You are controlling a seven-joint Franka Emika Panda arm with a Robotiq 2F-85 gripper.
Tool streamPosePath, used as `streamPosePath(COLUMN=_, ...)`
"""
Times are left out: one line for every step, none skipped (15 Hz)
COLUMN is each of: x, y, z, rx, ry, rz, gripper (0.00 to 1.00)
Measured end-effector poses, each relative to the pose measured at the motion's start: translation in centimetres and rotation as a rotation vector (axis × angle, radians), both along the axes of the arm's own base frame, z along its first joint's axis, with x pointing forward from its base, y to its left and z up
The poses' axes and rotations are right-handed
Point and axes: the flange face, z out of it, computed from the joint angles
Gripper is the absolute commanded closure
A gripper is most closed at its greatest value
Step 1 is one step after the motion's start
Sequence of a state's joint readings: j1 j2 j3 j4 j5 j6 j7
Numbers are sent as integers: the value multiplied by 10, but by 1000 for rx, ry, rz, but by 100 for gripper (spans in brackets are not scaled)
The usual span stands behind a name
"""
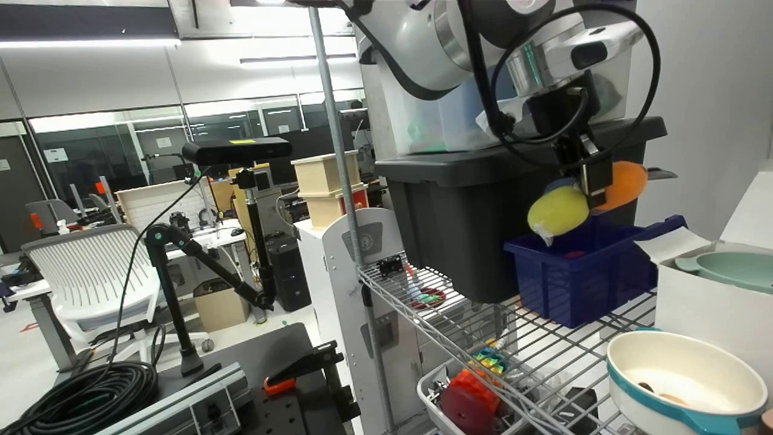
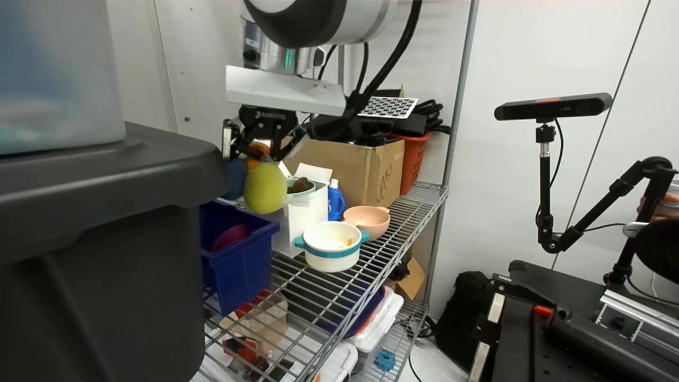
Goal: Put the packet of balls into the blue crate
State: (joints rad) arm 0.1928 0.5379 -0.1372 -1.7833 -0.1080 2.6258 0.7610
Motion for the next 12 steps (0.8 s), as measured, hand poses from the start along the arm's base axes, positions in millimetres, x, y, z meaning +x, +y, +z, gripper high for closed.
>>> streamPosePath(x=9, y=5, z=-4, rx=-3, ry=-5, rz=-6, gripper=74)
streamPosePath(x=17, y=10, z=-8, rx=-7, ry=-6, rz=-12, gripper=67)
streamPosePath(x=24, y=14, z=-13, rx=-11, ry=-3, rz=-17, gripper=60)
streamPosePath(x=30, y=18, z=-17, rx=-14, ry=5, rz=-22, gripper=52)
streamPosePath(x=35, y=22, z=-21, rx=-17, ry=11, rz=-27, gripper=45)
streamPosePath(x=40, y=26, z=-24, rx=-19, ry=18, rz=-31, gripper=38)
streamPosePath(x=44, y=28, z=-26, rx=-22, ry=22, rz=-33, gripper=31)
streamPosePath(x=47, y=30, z=-25, rx=-23, ry=24, rz=-33, gripper=25)
streamPosePath(x=49, y=31, z=-23, rx=-25, ry=26, rz=-33, gripper=16)
streamPosePath(x=51, y=32, z=-20, rx=-25, ry=25, rz=-34, gripper=10)
streamPosePath(x=52, y=32, z=-17, rx=-25, ry=20, rz=-34, gripper=1)
streamPosePath(x=53, y=31, z=-14, rx=-24, ry=15, rz=-35, gripper=0)
